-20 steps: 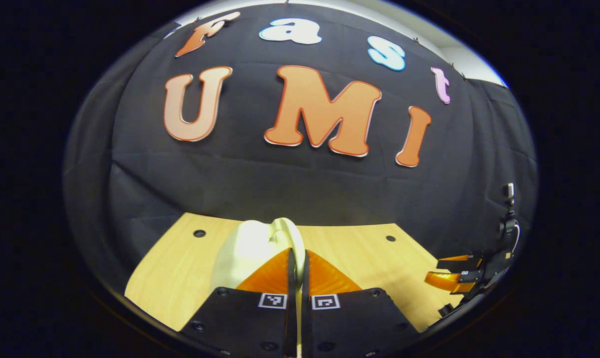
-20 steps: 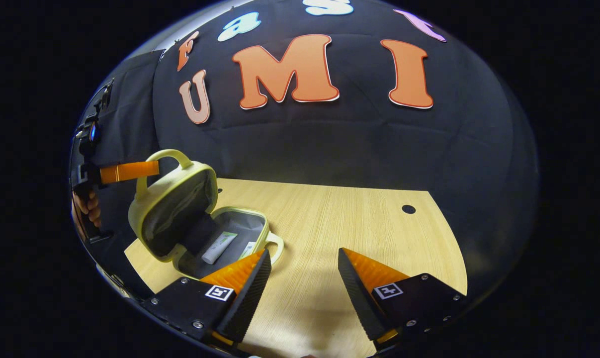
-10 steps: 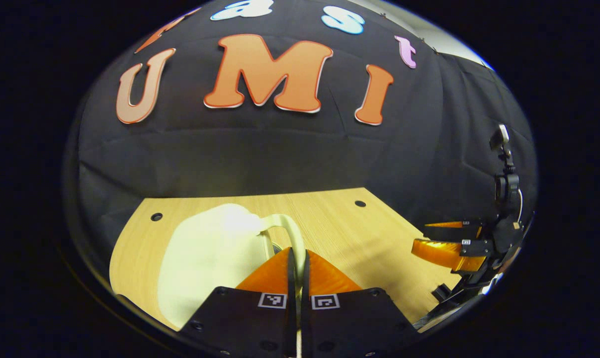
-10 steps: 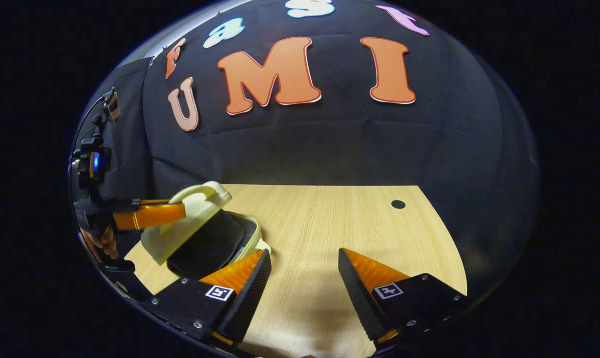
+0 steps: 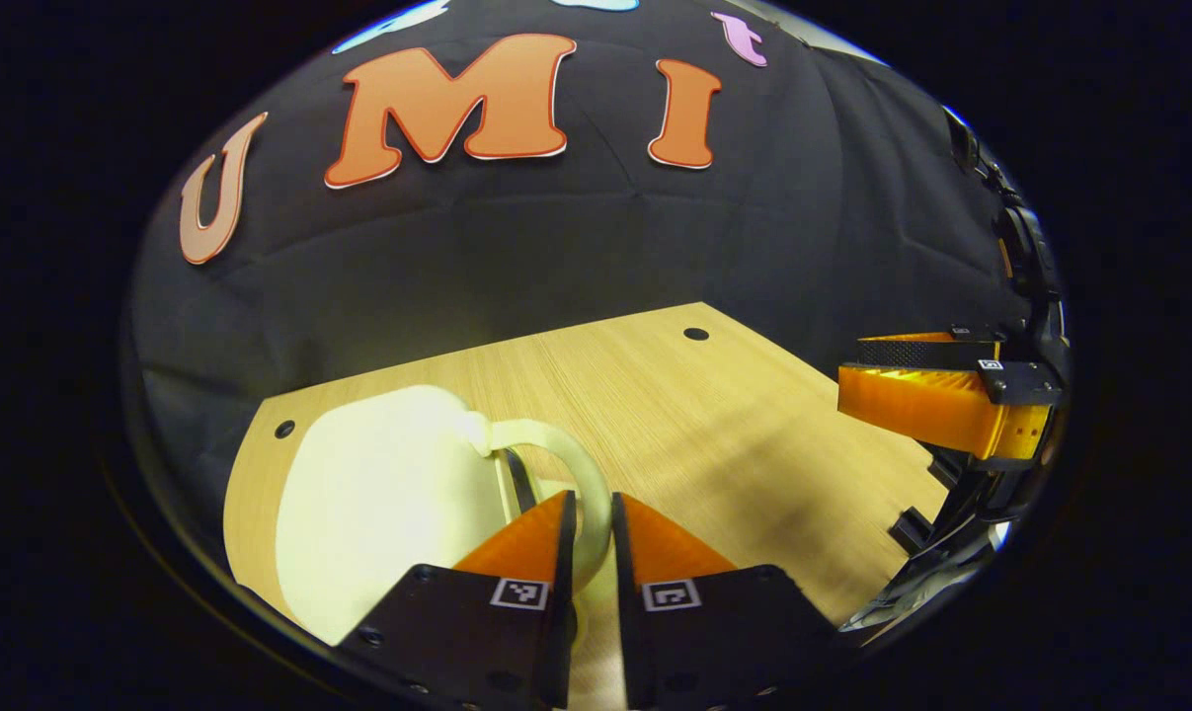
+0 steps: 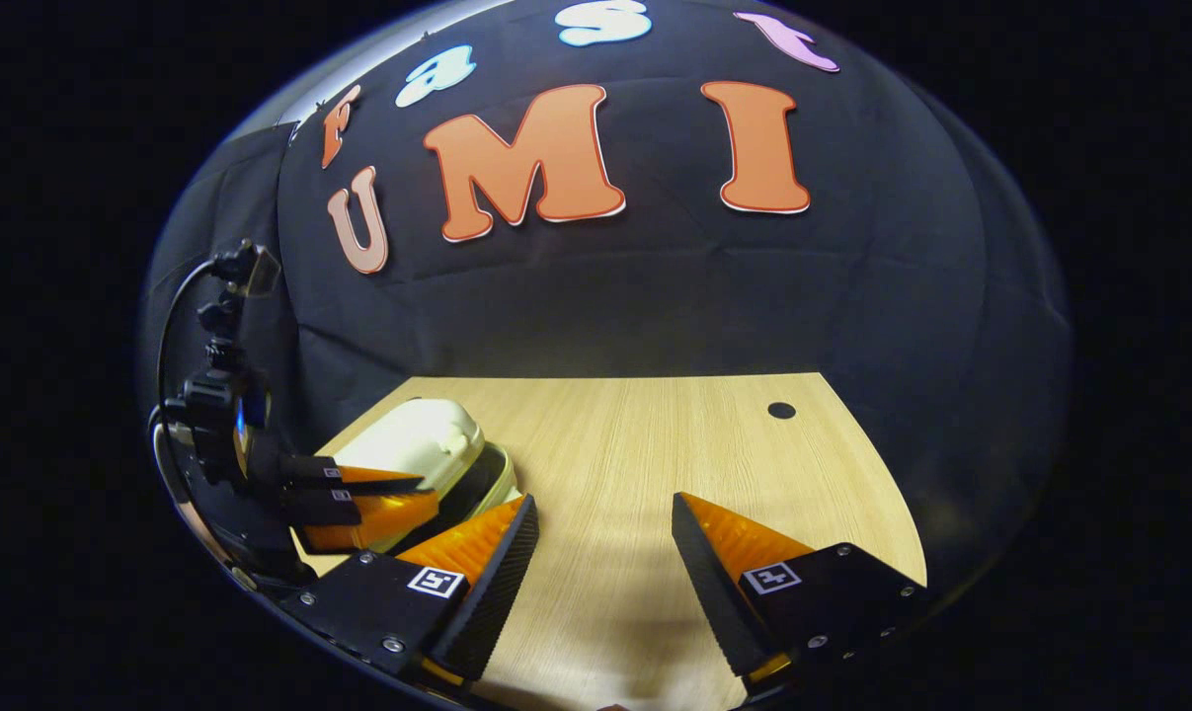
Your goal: First open the suitcase, pack the skin care products into it, and then close the suitcase.
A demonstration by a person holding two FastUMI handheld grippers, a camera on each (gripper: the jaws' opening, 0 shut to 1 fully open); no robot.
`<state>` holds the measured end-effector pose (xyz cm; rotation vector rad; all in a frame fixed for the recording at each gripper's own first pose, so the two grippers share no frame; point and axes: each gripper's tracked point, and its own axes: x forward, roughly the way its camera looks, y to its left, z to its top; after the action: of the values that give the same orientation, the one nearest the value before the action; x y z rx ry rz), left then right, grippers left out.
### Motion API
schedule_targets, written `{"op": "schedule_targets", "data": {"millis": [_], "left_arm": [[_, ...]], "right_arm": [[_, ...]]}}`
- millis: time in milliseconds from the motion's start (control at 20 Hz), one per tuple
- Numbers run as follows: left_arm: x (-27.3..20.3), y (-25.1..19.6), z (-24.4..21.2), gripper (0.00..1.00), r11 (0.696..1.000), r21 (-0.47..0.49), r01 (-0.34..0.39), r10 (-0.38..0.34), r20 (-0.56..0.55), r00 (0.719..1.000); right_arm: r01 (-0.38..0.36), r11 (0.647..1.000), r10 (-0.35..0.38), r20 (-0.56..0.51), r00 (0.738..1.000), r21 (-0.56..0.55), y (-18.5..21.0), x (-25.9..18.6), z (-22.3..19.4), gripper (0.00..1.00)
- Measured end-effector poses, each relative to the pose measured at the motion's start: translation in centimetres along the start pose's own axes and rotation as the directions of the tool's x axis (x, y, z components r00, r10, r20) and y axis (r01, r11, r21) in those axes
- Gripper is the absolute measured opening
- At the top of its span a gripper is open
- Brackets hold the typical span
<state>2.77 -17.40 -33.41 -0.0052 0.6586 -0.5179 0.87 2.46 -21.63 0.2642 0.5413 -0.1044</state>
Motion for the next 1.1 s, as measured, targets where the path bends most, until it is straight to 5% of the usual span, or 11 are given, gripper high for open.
{"op": "schedule_targets", "data": {"millis": [150, 300, 450, 600, 750, 1100], "left_arm": [[-0.7, 0.9, 1.2, 0.30, 0.999, -0.001, -0.043, 0.043, 0.051, 0.998], [-1.9, 1.5, 2.4, 0.59, 0.997, -0.058, -0.059, 0.065, 0.112, 0.992], [-3.2, 3.0, 4.7, 0.69, 0.987, -0.100, -0.122, 0.140, 0.199, 0.970], [-5.4, 3.5, 6.5, 0.95, 0.981, -0.136, -0.142, 0.176, 0.281, 0.943], [-6.5, 4.0, 8.3, 0.96, 0.977, -0.141, -0.159, 0.199, 0.348, 0.916], [-7.5, 3.7, 8.9, 0.96, 0.978, -0.107, -0.181, 0.208, 0.360, 0.910]], "right_arm": [[0.018, 1.000, -0.018, 0.055, 0.998, -0.007, 0.0, -0.2, 1.5, 0.88], [0.059, 0.997, -0.054, 0.112, 0.992, -0.040, -0.2, -0.5, 3.1, 0.88], [0.078, 0.995, -0.064, 0.189, 0.980, -0.067, 0.9, -0.7, 5.1, 0.90], [0.072, 0.992, -0.048, 0.225, 0.973, -0.103, 2.2, -0.6, 5.9, 0.93], [0.045, 0.994, -0.022, 0.217, 0.976, -0.101, 3.7, -0.3, 5.7, 0.94], [0.018, 0.992, 0.013, 0.246, 0.969, -0.124, 4.7, -0.8, 6.1, 0.93]]}}
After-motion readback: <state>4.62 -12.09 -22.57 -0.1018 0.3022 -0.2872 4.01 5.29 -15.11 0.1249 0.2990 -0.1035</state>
